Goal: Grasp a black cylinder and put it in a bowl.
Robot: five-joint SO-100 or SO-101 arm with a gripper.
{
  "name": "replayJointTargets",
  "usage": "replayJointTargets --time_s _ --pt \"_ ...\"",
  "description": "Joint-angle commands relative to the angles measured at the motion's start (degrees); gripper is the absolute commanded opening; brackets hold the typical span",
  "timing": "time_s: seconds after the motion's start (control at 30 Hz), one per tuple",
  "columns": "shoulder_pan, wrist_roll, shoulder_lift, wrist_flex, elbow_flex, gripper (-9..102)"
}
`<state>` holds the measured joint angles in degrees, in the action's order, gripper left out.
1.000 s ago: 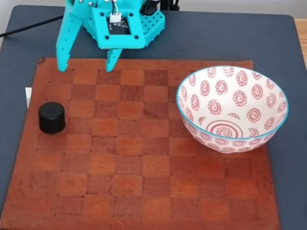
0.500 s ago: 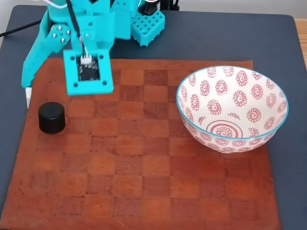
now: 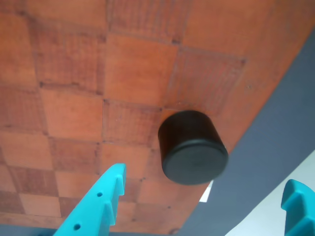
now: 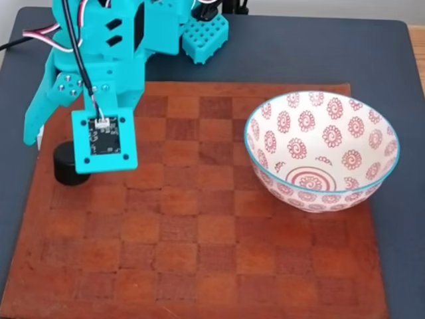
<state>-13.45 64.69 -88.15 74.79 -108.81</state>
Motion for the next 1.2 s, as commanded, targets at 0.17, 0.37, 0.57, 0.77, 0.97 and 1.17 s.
replayJointTargets --time_s 0.17,0.37,0.57,0.77,0.97,1.17 --pt "-2.72 -0.44 1.32 -0.53 2.55 39" --pt "-2.9 -0.44 2.29 -1.76 2.55 39" --pt "-2.81 -0.18 4.66 -2.37 2.55 39" --pt "-2.99 -0.18 6.59 -2.55 2.55 39" --pt "-2.9 0.18 7.21 -5.19 2.55 37" --pt "-2.9 0.44 7.21 -5.19 2.29 29"
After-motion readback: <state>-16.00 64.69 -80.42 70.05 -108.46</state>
